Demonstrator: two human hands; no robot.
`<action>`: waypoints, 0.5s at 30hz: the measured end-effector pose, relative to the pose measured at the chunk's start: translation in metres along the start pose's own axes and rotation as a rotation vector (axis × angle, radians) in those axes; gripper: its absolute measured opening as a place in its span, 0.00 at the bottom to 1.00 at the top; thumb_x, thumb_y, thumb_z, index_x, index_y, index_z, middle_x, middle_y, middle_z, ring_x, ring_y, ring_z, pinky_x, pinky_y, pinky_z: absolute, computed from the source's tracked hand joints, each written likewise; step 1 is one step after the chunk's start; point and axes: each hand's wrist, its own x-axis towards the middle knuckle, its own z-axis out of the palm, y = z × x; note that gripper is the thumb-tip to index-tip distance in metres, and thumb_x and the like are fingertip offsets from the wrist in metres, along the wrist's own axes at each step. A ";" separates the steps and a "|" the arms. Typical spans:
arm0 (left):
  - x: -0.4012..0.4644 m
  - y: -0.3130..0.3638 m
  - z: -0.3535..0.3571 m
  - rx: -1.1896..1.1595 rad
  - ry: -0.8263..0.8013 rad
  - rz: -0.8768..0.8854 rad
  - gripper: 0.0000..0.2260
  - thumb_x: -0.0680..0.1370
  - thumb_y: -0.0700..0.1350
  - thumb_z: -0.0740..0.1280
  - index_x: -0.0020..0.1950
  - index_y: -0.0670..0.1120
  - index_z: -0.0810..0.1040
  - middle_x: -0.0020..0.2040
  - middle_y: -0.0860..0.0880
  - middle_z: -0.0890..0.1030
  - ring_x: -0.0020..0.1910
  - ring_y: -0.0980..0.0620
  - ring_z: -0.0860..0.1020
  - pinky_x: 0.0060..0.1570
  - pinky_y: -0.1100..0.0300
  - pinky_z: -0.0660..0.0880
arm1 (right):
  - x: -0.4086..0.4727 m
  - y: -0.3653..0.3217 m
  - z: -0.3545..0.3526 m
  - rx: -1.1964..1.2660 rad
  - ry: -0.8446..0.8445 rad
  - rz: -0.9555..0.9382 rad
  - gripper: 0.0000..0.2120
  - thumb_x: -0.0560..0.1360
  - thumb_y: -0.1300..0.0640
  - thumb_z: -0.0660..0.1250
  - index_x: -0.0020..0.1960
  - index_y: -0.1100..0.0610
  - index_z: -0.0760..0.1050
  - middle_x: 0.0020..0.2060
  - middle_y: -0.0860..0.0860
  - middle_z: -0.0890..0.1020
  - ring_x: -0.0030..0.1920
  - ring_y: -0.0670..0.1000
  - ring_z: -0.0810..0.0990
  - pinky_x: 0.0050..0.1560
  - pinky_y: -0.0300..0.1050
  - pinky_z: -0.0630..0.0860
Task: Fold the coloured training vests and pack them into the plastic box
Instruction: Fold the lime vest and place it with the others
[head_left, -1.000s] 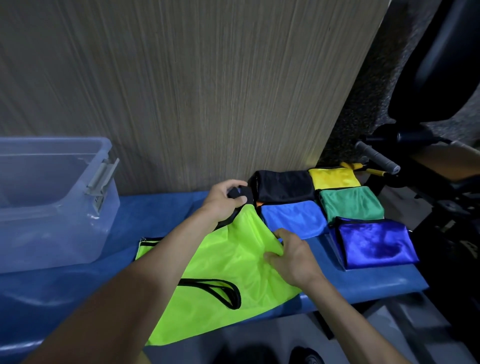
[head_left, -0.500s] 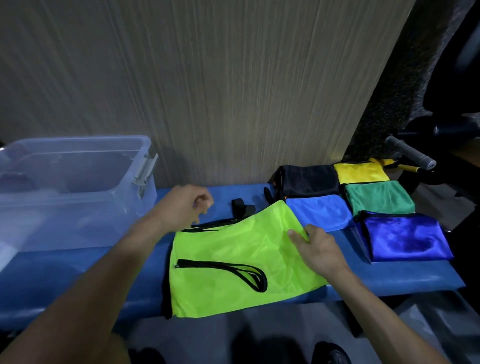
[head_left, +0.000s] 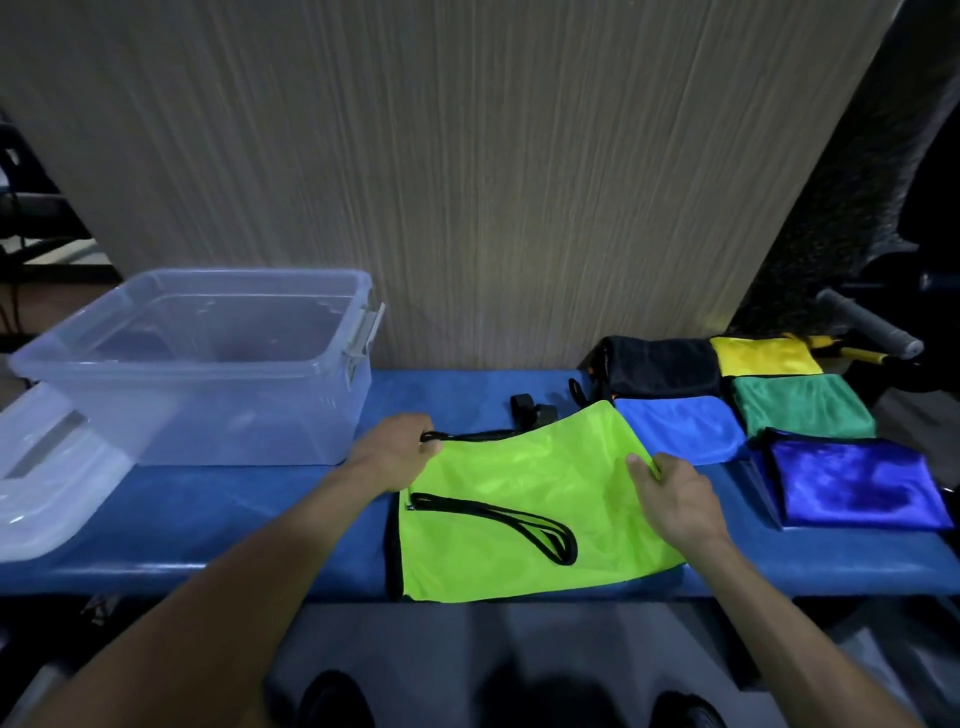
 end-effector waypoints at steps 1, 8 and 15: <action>0.003 0.000 -0.002 -0.025 0.050 -0.018 0.10 0.84 0.52 0.62 0.51 0.47 0.74 0.52 0.47 0.78 0.52 0.46 0.77 0.52 0.51 0.75 | 0.000 0.000 0.000 -0.010 -0.001 0.001 0.22 0.82 0.45 0.61 0.37 0.58 0.65 0.34 0.55 0.75 0.43 0.62 0.76 0.41 0.52 0.69; -0.003 0.027 -0.005 0.172 0.186 0.067 0.14 0.84 0.48 0.60 0.68 0.47 0.72 0.66 0.47 0.69 0.65 0.44 0.69 0.59 0.46 0.73 | -0.002 -0.002 -0.004 0.002 -0.067 0.042 0.22 0.79 0.46 0.69 0.35 0.57 0.64 0.29 0.51 0.71 0.34 0.55 0.72 0.33 0.48 0.64; -0.020 0.076 0.037 0.153 -0.054 0.561 0.27 0.82 0.65 0.56 0.80 0.59 0.59 0.80 0.51 0.58 0.78 0.49 0.56 0.77 0.46 0.56 | -0.003 -0.006 0.000 0.182 -0.108 0.054 0.13 0.78 0.50 0.71 0.44 0.60 0.78 0.37 0.56 0.82 0.40 0.58 0.82 0.44 0.54 0.79</action>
